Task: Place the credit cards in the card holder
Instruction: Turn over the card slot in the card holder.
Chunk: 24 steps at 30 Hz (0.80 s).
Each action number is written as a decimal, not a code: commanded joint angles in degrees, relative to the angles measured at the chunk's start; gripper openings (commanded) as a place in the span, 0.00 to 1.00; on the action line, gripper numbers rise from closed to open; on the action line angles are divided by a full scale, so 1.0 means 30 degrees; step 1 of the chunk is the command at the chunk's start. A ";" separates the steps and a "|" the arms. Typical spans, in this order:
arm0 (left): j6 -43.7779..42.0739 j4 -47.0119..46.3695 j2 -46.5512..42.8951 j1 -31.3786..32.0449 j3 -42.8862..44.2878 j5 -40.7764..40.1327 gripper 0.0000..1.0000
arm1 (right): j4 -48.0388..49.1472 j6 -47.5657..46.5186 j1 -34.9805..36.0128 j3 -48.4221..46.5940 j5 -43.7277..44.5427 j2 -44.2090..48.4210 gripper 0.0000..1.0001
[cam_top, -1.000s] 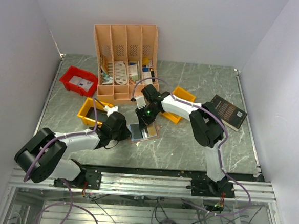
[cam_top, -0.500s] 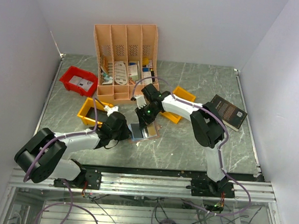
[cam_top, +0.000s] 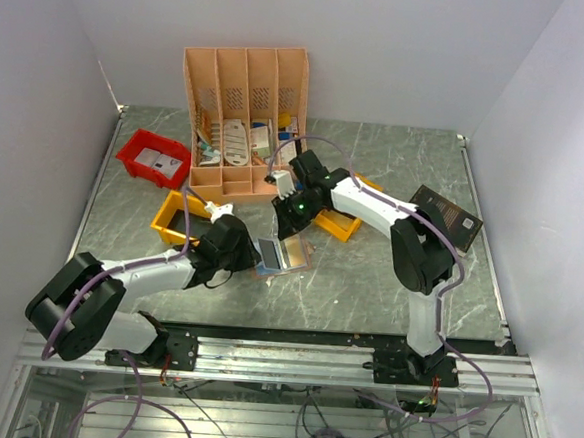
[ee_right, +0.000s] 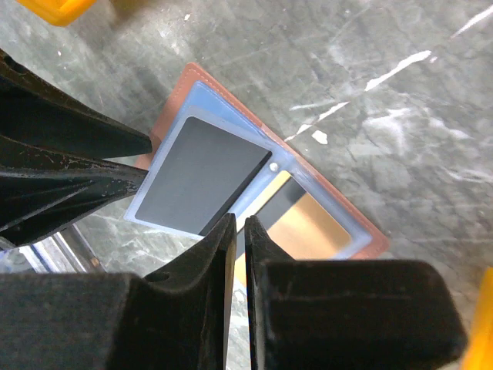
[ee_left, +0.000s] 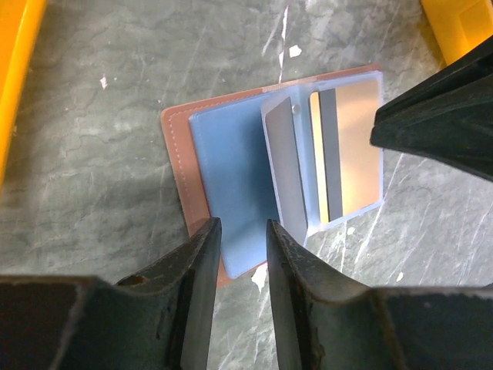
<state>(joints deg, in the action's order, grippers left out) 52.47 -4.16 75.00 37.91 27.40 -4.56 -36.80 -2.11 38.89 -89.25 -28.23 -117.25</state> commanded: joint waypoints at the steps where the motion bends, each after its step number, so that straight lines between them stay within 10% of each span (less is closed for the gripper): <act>1: -0.0477 0.0061 -0.0164 -0.0186 0.0730 0.0671 0.43 | -0.0250 -0.0322 -0.0915 -0.0258 -0.0867 0.1167 0.10; 20: -0.2194 0.2755 0.3444 0.1571 0.5278 0.0010 0.43 | -0.0333 -0.0352 -0.3439 0.0058 -0.2449 0.1857 0.10; 24: -0.2423 0.1979 0.4541 0.1752 0.6079 0.0562 0.30 | -0.0270 -0.0417 -0.4314 0.0168 -0.2727 0.2142 0.10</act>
<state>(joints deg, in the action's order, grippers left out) 46.85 3.62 86.48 42.48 42.98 -4.67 -37.65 -2.52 28.42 -89.25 -34.85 -114.13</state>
